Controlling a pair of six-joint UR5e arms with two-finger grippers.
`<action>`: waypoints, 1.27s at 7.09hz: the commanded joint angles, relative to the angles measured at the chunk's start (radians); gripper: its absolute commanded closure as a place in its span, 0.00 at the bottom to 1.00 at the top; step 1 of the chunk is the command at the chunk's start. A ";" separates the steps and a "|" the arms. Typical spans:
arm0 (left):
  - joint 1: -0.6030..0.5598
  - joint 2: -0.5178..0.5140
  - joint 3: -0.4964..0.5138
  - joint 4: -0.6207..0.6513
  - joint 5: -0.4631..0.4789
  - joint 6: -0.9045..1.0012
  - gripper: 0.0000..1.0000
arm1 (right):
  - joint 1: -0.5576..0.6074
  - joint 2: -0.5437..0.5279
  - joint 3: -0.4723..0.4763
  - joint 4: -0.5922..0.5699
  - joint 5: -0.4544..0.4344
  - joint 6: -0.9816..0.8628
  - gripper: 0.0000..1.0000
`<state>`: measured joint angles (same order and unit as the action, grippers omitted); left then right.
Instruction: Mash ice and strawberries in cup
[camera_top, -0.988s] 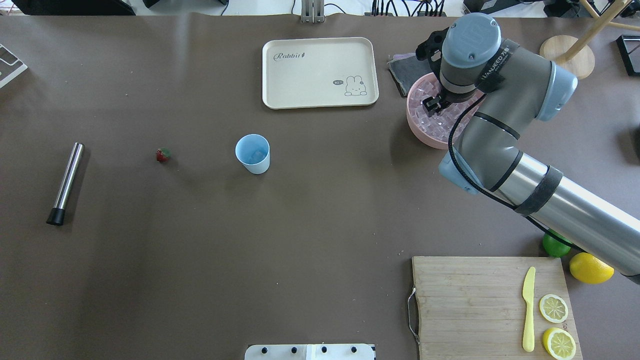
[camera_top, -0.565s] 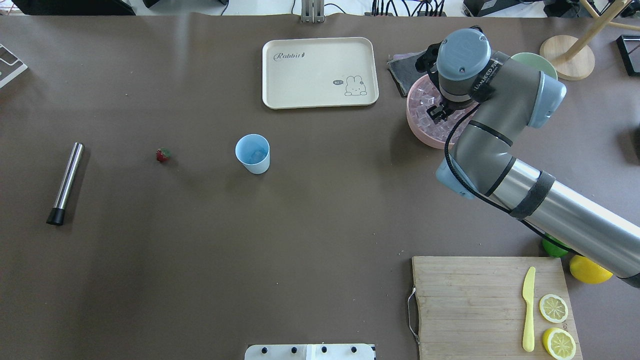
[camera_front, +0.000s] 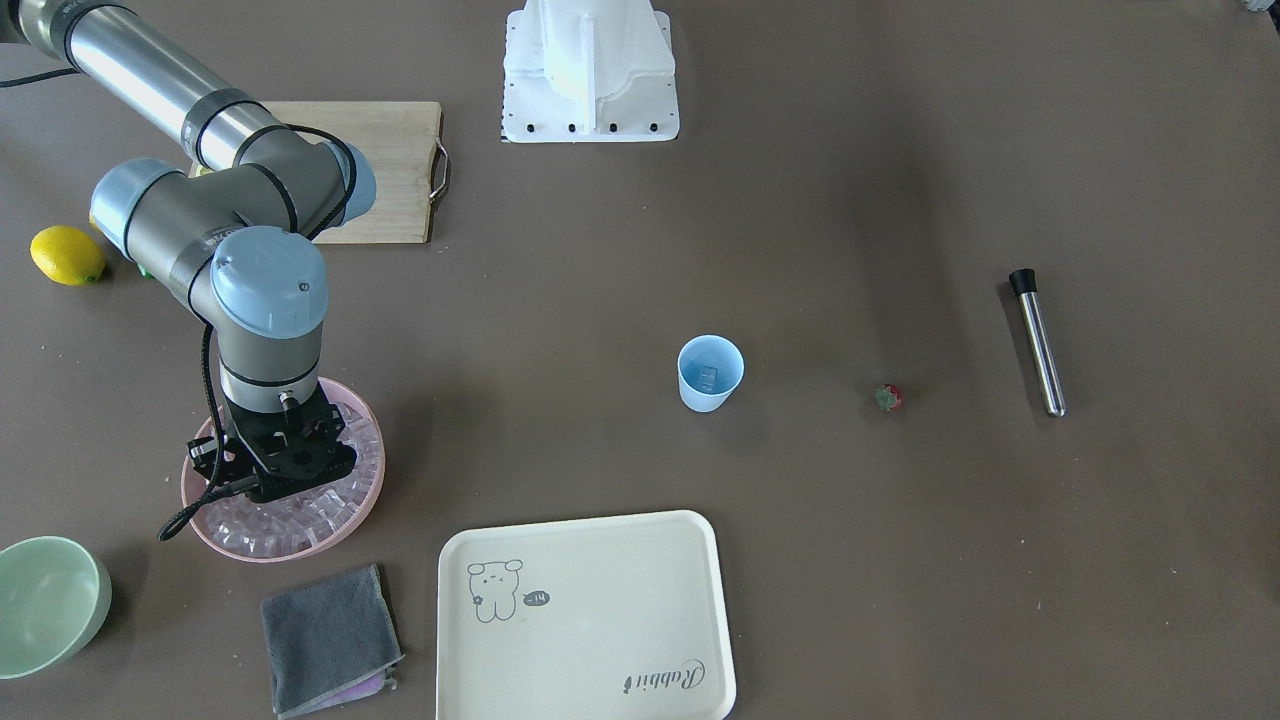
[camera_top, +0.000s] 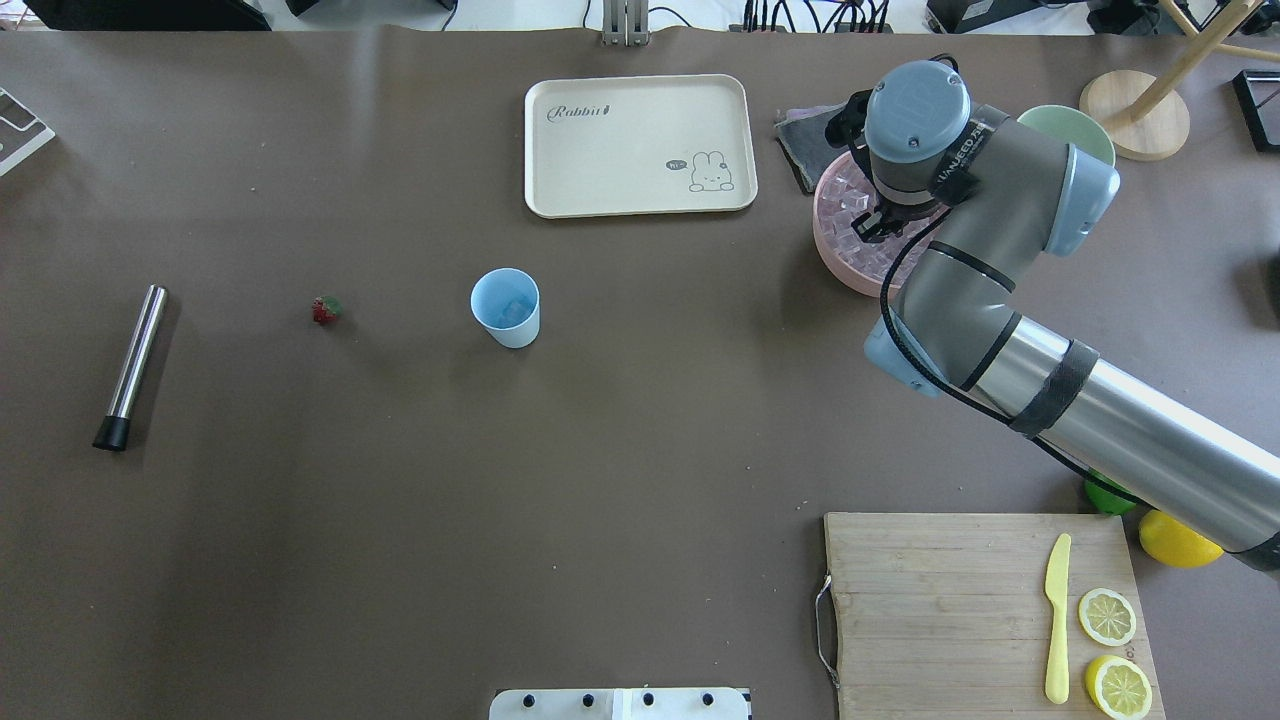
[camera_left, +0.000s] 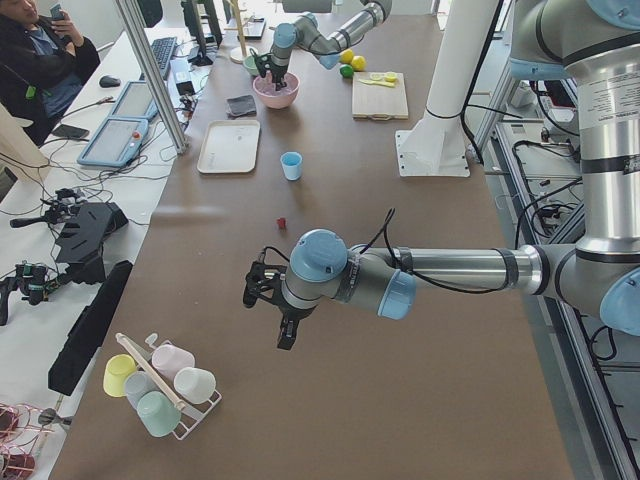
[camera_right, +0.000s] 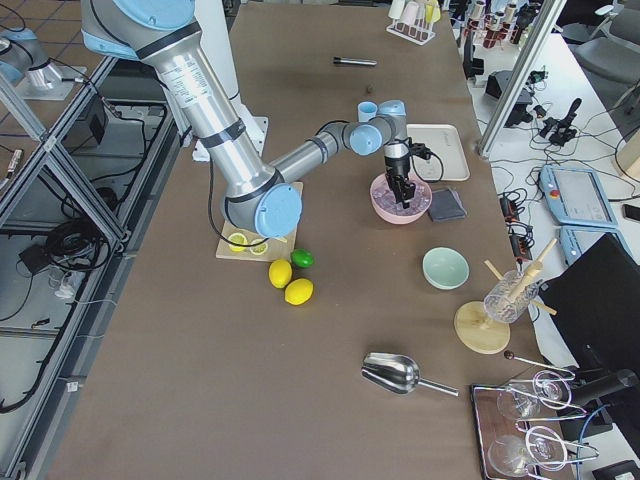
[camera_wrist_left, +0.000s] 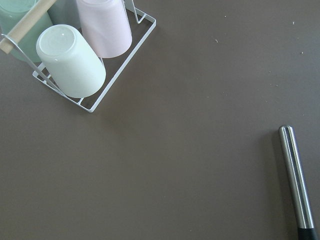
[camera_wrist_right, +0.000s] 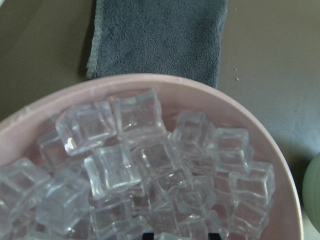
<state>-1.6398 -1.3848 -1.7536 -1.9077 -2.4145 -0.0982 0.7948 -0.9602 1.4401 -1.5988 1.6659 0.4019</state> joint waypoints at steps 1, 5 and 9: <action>0.000 -0.002 -0.001 -0.001 0.000 0.000 0.02 | -0.002 0.020 -0.027 0.000 0.000 0.003 0.66; 0.000 -0.003 -0.001 -0.001 0.000 0.000 0.02 | 0.038 0.047 0.019 -0.016 0.047 0.003 0.78; 0.000 -0.003 0.000 -0.001 0.000 -0.002 0.02 | -0.007 0.185 0.092 -0.080 0.144 0.440 0.78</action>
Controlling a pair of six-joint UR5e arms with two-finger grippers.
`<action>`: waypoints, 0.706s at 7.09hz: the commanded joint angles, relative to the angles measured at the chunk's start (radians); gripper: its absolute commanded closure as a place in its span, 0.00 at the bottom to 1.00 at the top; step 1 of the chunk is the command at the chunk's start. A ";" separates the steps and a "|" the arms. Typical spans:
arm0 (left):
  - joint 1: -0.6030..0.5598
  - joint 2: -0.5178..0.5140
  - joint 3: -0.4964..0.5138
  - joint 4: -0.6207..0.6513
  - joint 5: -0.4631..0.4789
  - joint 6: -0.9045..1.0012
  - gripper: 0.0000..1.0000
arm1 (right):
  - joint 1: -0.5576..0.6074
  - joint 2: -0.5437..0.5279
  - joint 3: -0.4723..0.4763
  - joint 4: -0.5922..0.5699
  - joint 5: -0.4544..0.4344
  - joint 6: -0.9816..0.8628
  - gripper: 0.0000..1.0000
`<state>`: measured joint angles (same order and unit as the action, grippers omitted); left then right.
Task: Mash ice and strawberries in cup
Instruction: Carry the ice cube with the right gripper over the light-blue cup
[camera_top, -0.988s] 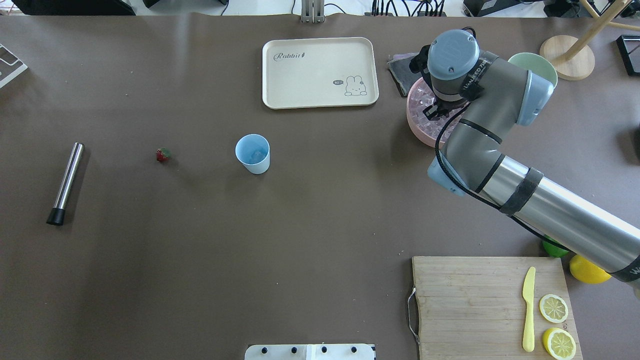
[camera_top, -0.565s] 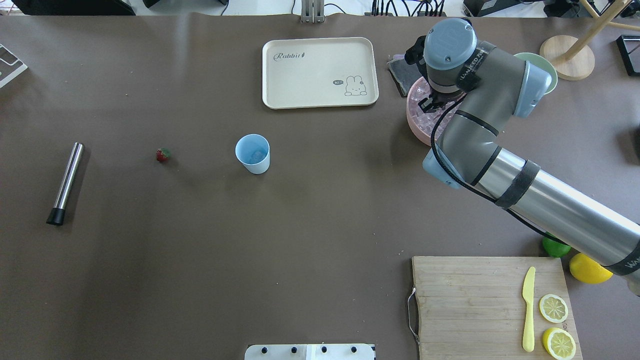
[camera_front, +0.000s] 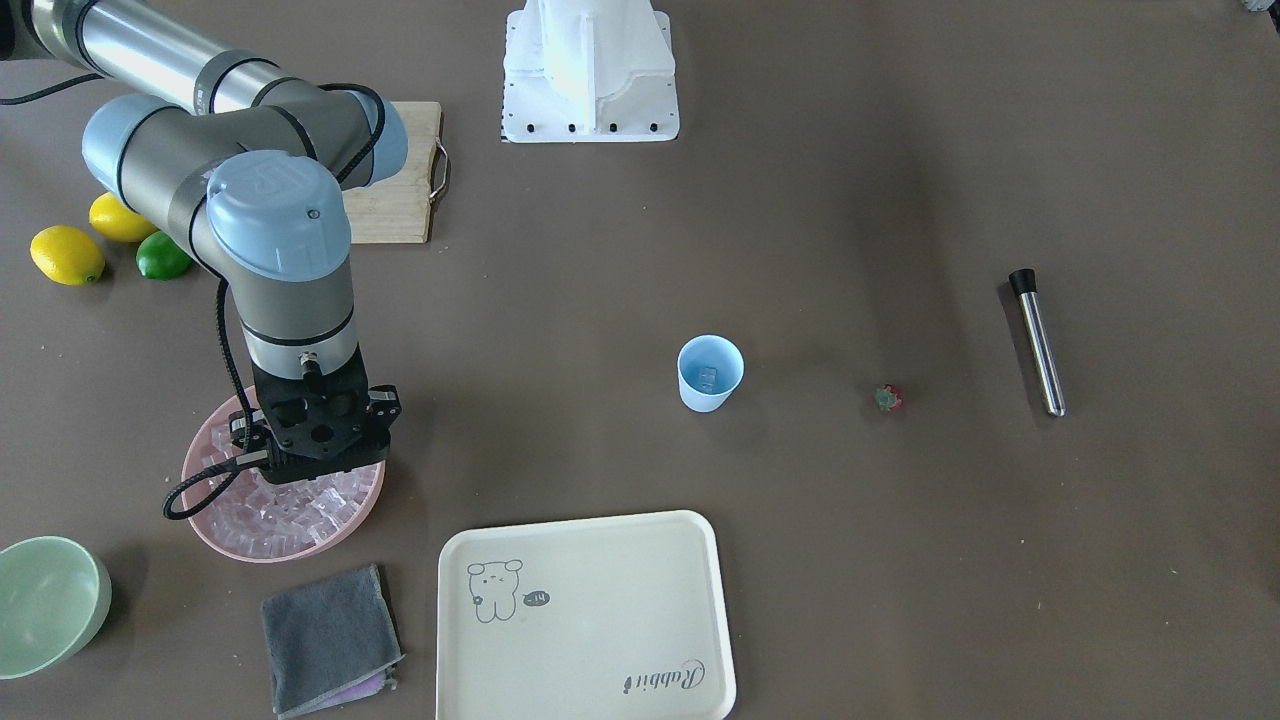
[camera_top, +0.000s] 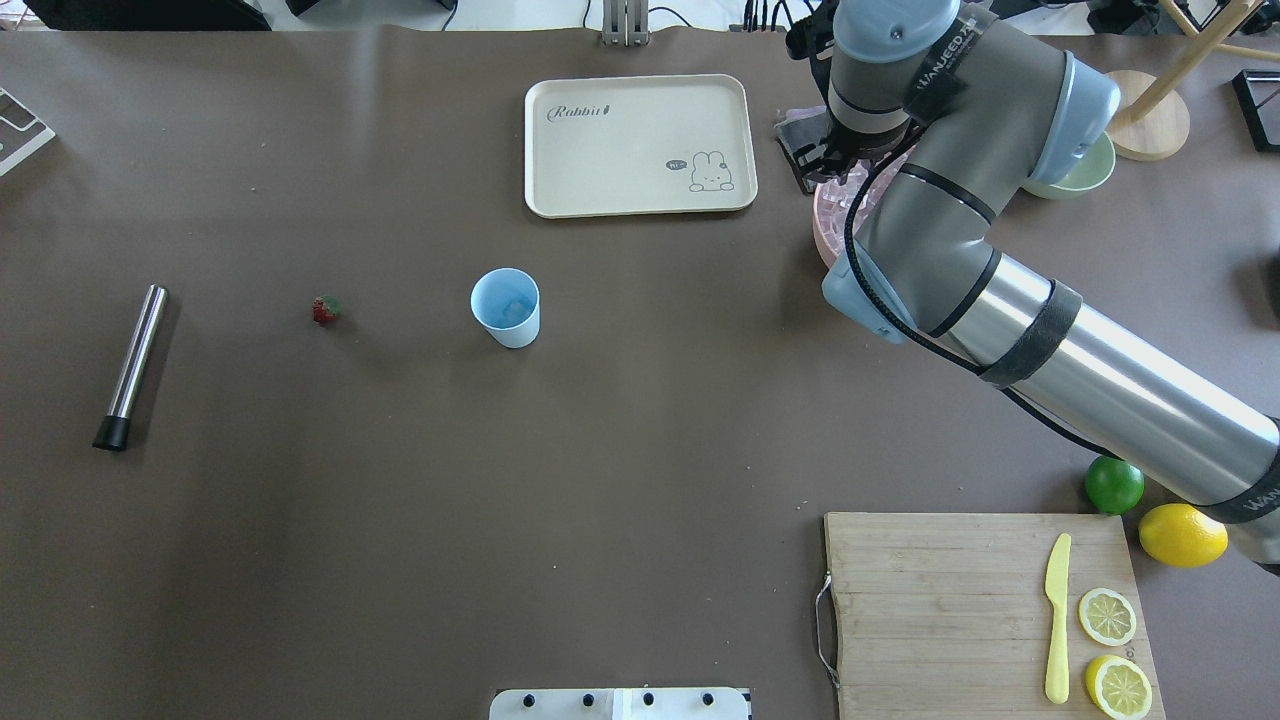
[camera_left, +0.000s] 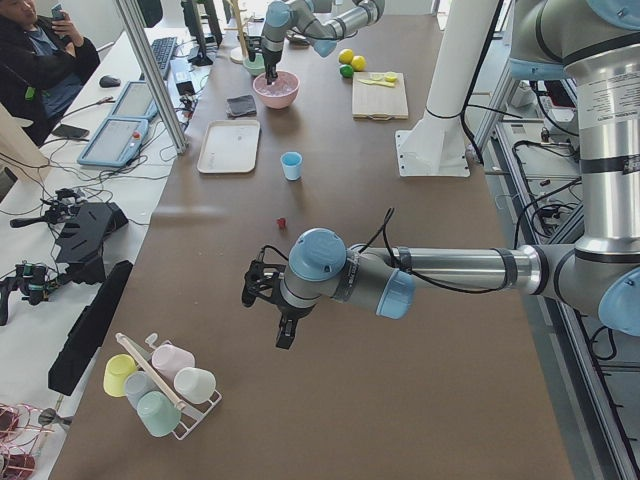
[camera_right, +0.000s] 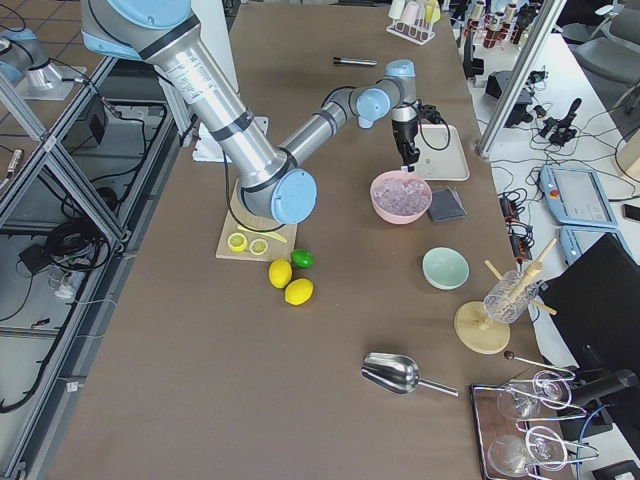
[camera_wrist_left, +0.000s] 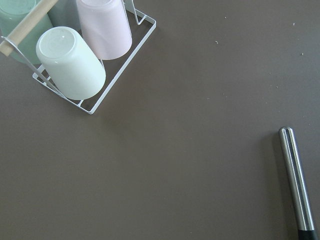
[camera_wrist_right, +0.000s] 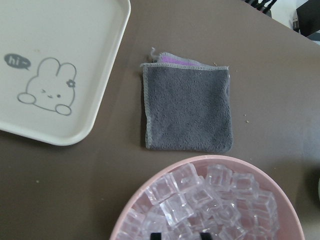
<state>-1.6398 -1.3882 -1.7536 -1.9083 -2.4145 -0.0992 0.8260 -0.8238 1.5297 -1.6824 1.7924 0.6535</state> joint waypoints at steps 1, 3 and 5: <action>0.000 -0.003 0.005 0.002 0.000 -0.001 0.02 | -0.104 0.119 -0.029 0.022 0.003 0.368 0.78; 0.000 -0.003 0.006 0.002 0.000 0.001 0.02 | -0.221 0.362 -0.248 0.026 -0.079 0.609 0.78; 0.000 0.000 0.002 0.002 0.000 0.001 0.02 | -0.293 0.423 -0.284 0.079 -0.138 0.708 0.78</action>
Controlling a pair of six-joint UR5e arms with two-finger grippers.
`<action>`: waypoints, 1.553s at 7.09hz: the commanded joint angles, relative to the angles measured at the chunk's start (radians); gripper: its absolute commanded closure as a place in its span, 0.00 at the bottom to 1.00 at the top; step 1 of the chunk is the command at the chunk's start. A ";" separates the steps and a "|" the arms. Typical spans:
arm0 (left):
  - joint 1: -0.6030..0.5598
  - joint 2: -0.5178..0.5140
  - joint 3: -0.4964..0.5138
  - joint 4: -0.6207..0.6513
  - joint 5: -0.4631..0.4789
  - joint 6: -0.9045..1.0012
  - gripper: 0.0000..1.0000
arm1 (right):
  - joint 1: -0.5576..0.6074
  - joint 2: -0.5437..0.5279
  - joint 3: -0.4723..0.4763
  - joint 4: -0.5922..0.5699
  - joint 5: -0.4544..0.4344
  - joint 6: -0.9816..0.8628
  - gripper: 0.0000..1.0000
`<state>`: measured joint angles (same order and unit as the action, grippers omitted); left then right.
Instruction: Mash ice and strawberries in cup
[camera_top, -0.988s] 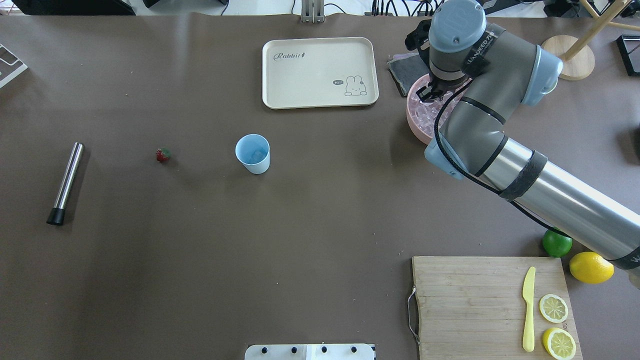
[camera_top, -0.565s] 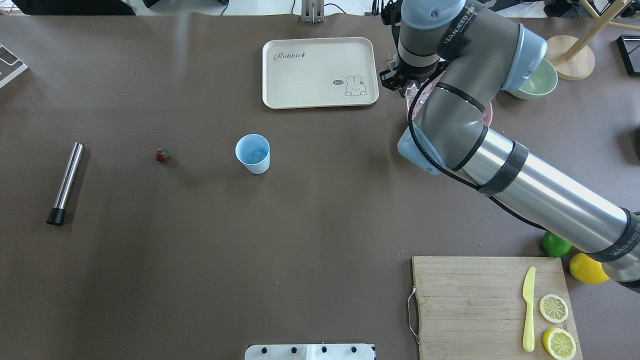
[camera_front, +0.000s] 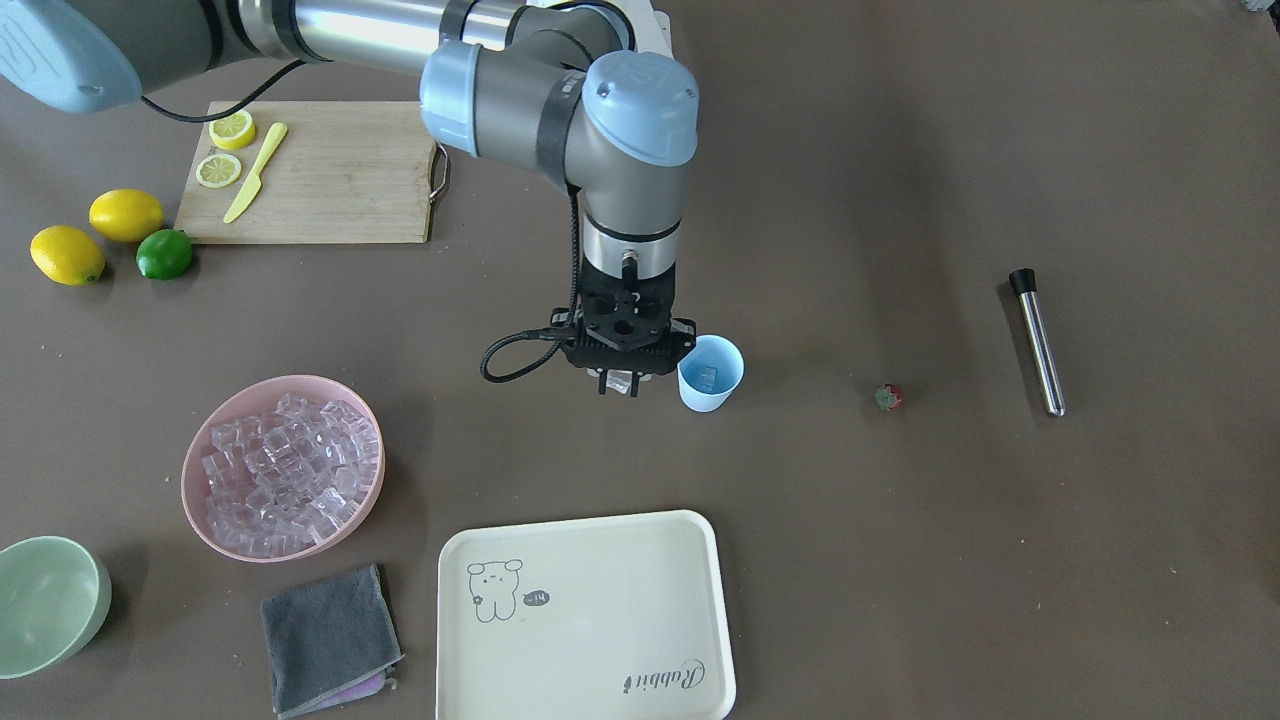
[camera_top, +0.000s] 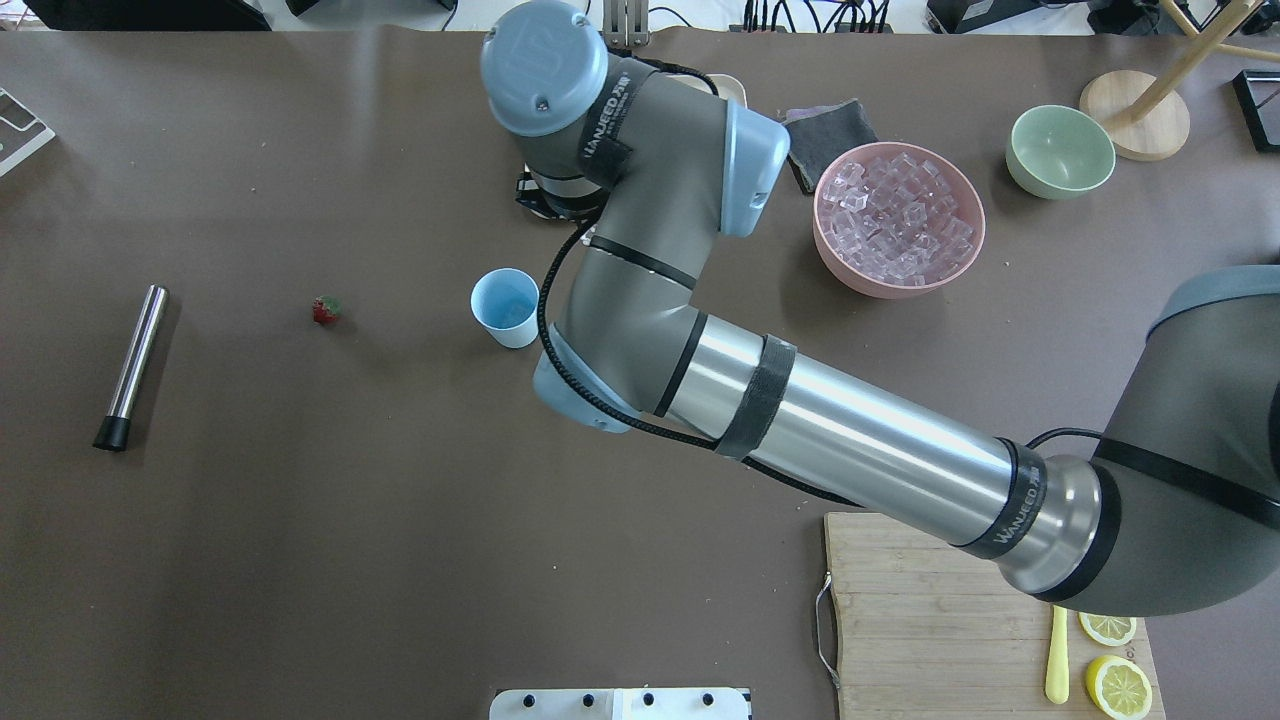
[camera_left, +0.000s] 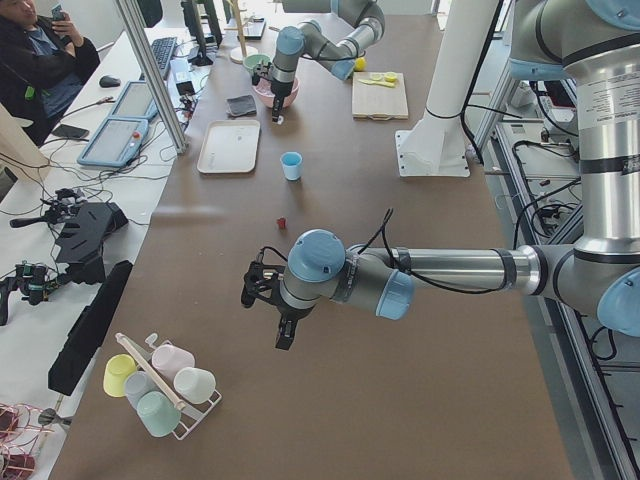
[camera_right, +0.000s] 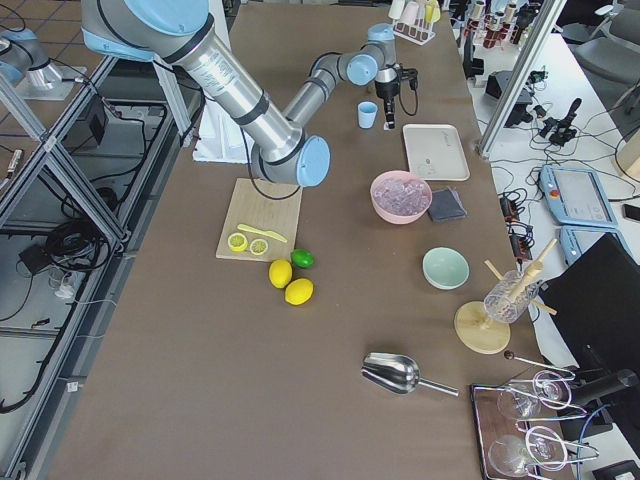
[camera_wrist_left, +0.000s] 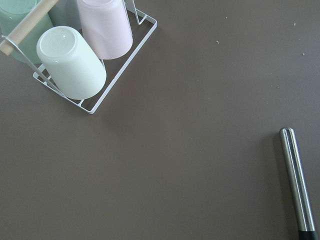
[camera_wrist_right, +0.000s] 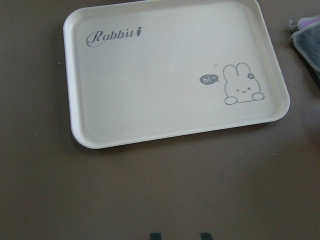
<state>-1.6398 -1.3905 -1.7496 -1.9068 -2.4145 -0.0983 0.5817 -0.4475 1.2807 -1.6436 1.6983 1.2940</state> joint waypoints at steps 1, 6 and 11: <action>-0.002 0.005 -0.008 -0.001 0.000 0.000 0.02 | -0.078 0.038 -0.062 0.120 -0.060 0.091 0.77; 0.000 0.004 -0.004 -0.002 0.000 0.002 0.02 | -0.118 -0.010 -0.064 0.234 -0.124 0.128 0.35; 0.043 -0.085 -0.013 0.006 0.005 -0.067 0.02 | -0.080 -0.194 0.175 0.225 -0.077 0.003 0.02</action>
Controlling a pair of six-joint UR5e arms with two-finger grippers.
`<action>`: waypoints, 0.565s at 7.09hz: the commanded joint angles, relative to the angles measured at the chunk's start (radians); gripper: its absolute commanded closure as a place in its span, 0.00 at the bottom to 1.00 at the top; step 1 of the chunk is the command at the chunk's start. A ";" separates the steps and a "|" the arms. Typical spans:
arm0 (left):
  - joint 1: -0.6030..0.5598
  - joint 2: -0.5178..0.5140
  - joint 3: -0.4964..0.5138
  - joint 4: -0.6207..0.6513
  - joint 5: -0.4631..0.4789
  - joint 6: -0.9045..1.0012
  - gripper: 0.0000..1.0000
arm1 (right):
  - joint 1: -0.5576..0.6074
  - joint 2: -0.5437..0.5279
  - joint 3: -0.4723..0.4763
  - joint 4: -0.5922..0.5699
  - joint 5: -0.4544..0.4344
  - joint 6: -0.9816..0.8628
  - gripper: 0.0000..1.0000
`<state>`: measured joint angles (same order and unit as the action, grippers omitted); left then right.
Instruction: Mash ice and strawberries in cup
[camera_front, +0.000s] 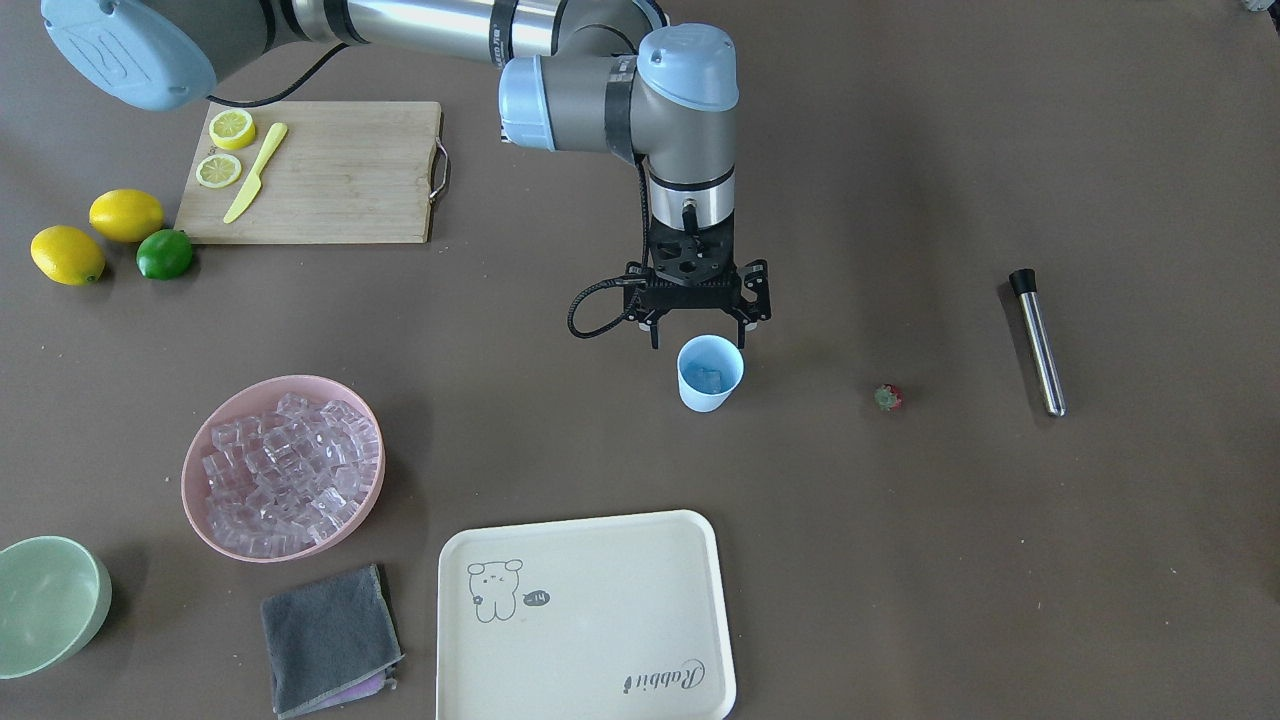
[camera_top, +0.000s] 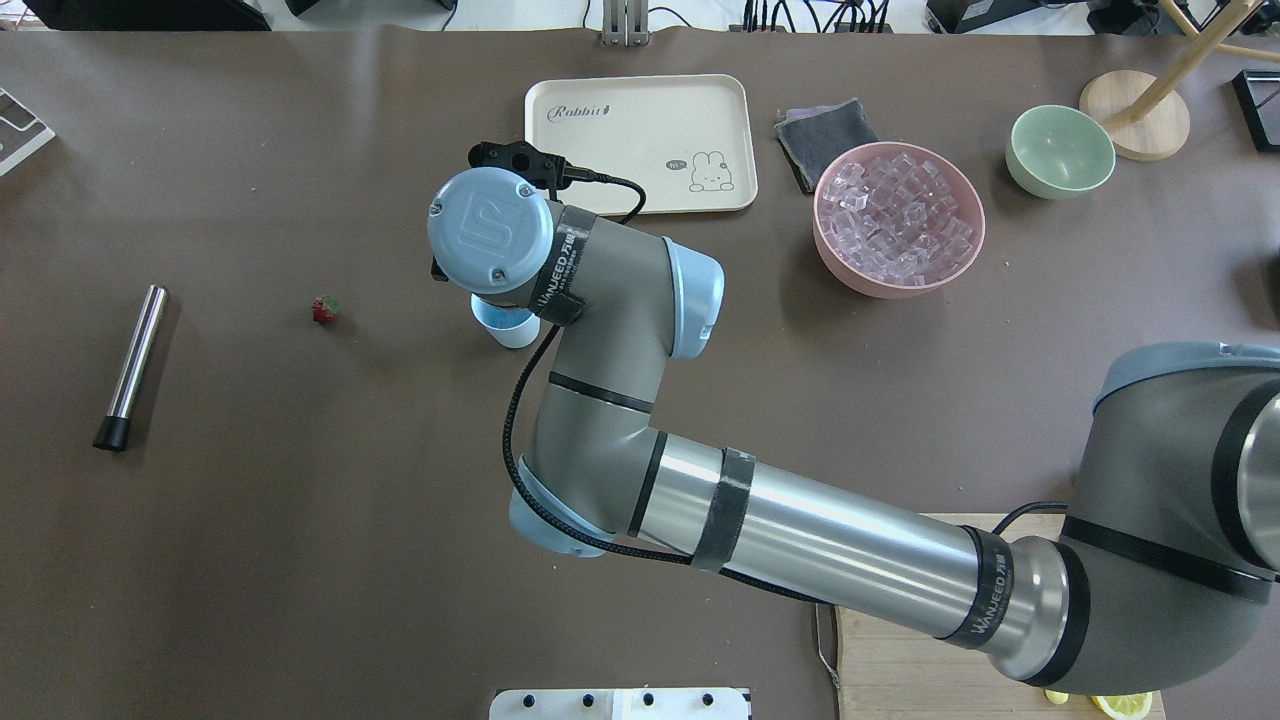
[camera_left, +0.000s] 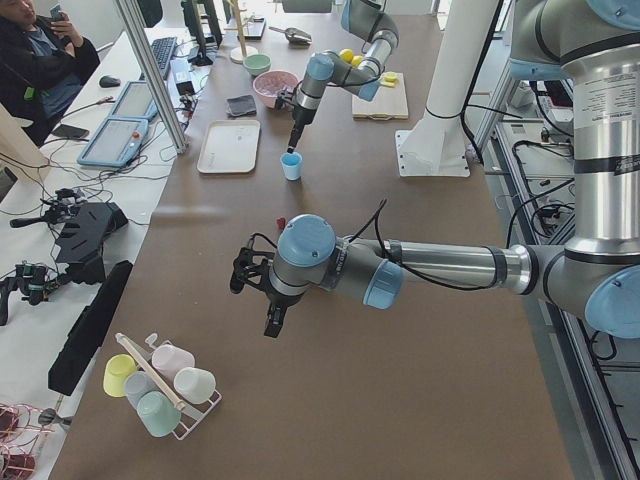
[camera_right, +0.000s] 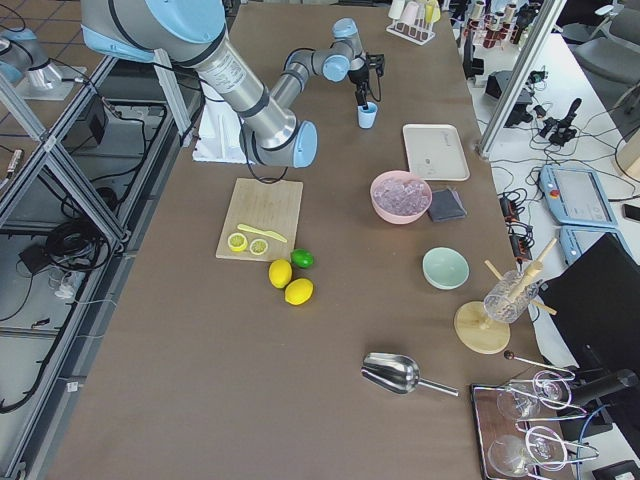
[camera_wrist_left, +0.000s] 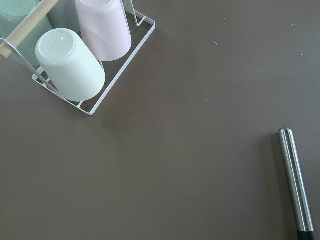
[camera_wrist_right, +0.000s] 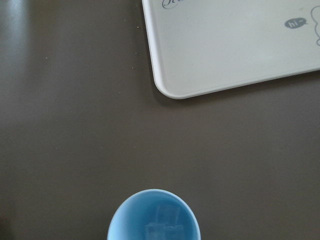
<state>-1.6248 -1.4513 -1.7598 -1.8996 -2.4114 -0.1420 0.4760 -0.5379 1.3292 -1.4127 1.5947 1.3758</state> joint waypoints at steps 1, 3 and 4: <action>0.075 -0.062 -0.001 0.004 0.006 -0.031 0.02 | 0.108 -0.234 0.250 -0.005 0.153 -0.181 0.02; 0.207 -0.183 0.020 0.005 0.079 -0.218 0.02 | 0.313 -0.493 0.478 -0.008 0.368 -0.387 0.02; 0.303 -0.228 0.025 0.005 0.115 -0.325 0.02 | 0.478 -0.575 0.511 -0.008 0.547 -0.505 0.02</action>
<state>-1.4196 -1.6213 -1.7412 -1.8948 -2.3424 -0.3548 0.7863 -0.9965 1.7654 -1.4185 1.9610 1.0011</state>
